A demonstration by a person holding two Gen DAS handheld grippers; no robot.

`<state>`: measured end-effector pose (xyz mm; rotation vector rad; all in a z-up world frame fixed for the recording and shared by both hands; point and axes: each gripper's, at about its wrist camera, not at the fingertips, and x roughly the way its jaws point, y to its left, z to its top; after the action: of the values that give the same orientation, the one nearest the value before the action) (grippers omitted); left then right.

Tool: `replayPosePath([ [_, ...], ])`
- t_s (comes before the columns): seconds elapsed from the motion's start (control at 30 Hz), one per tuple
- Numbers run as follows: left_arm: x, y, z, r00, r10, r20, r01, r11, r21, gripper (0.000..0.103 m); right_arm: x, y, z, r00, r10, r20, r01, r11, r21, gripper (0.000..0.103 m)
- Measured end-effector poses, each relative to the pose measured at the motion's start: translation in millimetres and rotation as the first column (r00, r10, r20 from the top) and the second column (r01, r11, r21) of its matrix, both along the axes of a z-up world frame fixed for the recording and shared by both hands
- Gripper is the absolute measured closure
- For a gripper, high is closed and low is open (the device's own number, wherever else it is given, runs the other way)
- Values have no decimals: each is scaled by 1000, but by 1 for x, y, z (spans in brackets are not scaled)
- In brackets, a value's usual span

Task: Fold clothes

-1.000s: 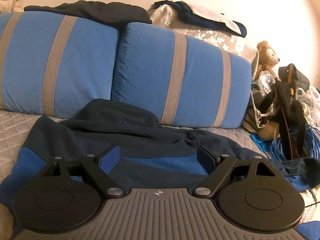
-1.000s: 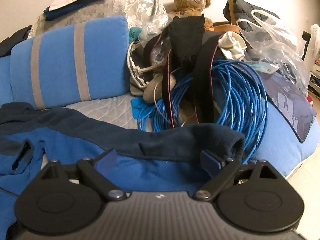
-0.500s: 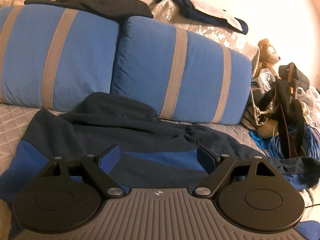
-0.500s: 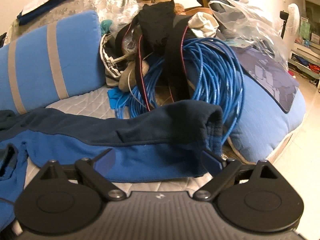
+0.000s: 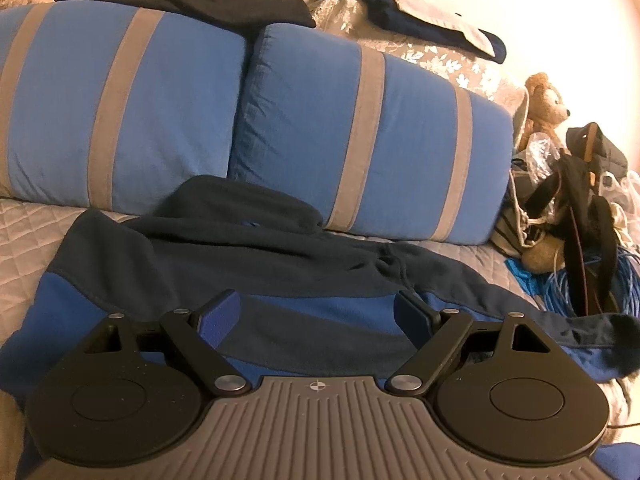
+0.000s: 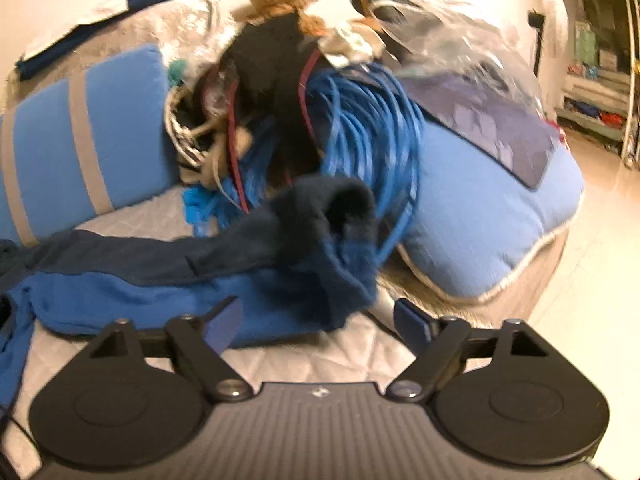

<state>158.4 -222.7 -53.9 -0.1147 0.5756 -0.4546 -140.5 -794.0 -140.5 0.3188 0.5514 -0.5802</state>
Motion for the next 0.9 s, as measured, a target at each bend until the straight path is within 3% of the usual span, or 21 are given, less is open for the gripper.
replayPosePath([
  [0.13, -1, -2, 0, 1000, -6, 7, 6, 1000, 11, 18, 3, -13, -17, 1000, -13, 8, 12, 999, 39, 33],
  [0.3, -1, -4, 1, 1000, -9, 10, 9, 1000, 16, 18, 12, -31, -34, 998, -44, 33, 42, 998, 56, 33],
  [0.37, -2, -4, 1, 1000, -6, 11, 6, 1000, 17, 18, 15, -40, -38, 997, -54, 61, 48, 995, 84, 41],
  [0.43, -2, -4, 1, 1000, -3, 12, 3, 1000, 19, 18, 19, -43, -40, 996, -47, 72, 40, 994, 101, 67],
  [0.53, -3, -4, 2, 1000, 1, 18, -2, 1000, 20, 18, 23, -35, -33, 997, -44, 62, 38, 995, 94, 80],
  [0.63, -3, -4, 3, 1000, 4, 27, -4, 1000, 19, 18, 27, -21, -18, 998, -29, 54, 24, 996, 88, 87],
  [0.9, -3, -4, 3, 999, -1, 45, 0, 1000, 30, 18, 56, 22, 29, 995, 77, 69, -81, 996, 47, 90],
])
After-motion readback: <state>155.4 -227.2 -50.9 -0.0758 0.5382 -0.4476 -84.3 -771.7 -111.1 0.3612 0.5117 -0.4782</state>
